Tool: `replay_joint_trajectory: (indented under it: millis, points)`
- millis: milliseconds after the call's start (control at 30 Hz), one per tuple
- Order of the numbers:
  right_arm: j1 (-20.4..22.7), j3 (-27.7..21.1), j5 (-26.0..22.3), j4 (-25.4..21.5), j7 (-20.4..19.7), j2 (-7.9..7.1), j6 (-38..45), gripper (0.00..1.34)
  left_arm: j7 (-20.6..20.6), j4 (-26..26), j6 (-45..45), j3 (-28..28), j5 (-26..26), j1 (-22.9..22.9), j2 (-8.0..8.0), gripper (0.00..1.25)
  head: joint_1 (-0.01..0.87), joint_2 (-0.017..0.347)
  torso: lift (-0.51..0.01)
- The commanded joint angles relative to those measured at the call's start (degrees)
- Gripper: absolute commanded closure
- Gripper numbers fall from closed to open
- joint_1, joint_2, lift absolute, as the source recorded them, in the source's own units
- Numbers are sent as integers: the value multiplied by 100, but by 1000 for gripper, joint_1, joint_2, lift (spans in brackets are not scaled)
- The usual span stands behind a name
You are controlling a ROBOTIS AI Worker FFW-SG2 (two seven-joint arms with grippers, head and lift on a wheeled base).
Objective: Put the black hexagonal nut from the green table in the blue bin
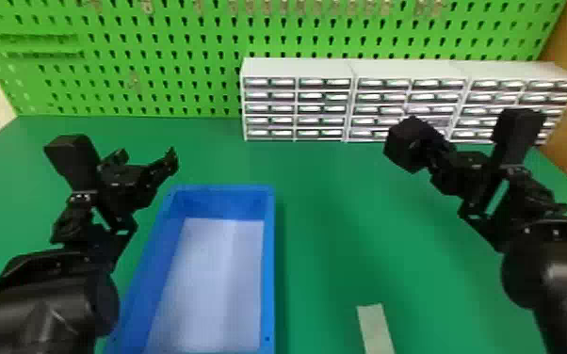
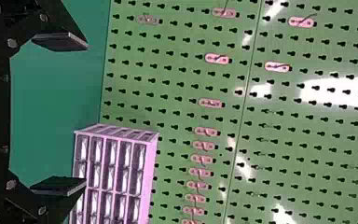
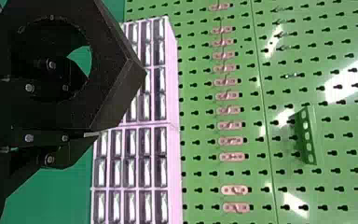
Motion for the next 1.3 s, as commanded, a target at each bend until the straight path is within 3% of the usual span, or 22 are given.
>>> replay_joint_trajectory:
  millis: [0,533,967,1267]
  points:
    - [-54,156,-106,7,0,-54,-3,1050,3,0,0,-13,0,0,-15,245,686,51,-97]
    - [-239,596,-352,77,9,-168,164,1053,12,0,0,-13,9,0,-15,245,686,51,-97]
    - [-441,956,-598,235,71,-168,243,1055,12,9,0,13,9,9,-15,245,686,51,-97]
    - [-564,1193,-659,358,246,-71,348,1055,12,9,0,13,0,9,-15,245,686,51,-97]
